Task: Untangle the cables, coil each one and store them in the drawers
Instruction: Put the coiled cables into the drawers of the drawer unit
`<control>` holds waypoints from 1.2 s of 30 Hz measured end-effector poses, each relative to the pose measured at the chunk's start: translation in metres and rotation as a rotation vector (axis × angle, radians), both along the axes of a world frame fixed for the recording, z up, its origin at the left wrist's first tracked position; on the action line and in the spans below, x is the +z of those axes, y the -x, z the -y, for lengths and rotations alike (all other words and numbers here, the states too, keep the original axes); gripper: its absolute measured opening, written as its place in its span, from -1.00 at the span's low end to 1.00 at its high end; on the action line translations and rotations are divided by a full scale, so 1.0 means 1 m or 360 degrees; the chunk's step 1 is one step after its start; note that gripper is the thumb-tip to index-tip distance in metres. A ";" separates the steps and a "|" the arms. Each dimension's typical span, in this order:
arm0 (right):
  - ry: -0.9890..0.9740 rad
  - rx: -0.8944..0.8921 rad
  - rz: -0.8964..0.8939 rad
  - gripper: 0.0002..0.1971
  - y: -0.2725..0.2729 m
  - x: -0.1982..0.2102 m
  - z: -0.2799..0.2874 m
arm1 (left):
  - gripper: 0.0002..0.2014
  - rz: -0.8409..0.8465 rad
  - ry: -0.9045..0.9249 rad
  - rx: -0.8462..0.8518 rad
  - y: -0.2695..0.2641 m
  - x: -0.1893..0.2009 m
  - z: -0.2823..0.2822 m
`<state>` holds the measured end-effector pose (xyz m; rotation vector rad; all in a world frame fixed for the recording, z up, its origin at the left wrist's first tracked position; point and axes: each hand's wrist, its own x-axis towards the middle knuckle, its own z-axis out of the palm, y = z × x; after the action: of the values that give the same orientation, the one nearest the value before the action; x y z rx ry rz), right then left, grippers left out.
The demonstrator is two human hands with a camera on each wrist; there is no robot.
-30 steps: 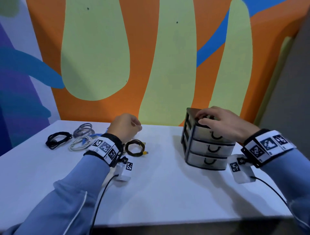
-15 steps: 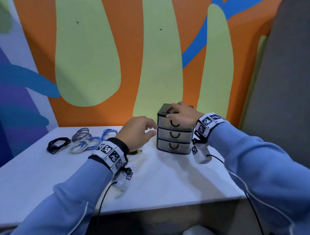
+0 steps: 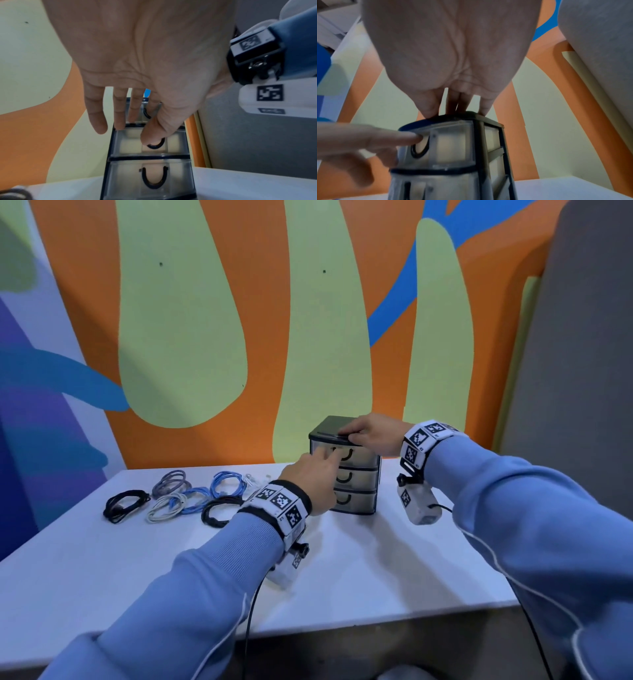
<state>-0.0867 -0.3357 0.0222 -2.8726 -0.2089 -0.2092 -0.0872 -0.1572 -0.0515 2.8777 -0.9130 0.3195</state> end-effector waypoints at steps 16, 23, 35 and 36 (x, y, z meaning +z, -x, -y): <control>-0.0195 -0.0049 -0.0146 -0.50 -0.012 -0.004 -0.001 | -0.50 0.0081 0.0224 0.0088 0.009 -0.001 -0.016; -0.0205 -0.0011 -0.0190 -0.50 -0.018 -0.002 0.003 | -0.55 0.0146 0.0212 0.0046 0.041 0.004 -0.041; -0.0129 0.0004 -0.0110 -0.52 -0.022 -0.005 0.006 | -0.57 0.0221 0.0256 0.0025 0.068 -0.004 -0.059; -0.0129 -0.0011 -0.0101 -0.52 -0.024 -0.006 0.006 | -0.56 0.0202 0.0253 0.0020 0.070 -0.004 -0.060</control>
<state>-0.0631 -0.3420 0.0160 -2.7951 -0.1745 -0.1243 -0.1569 -0.0973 -0.0559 2.7444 -0.8466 0.5554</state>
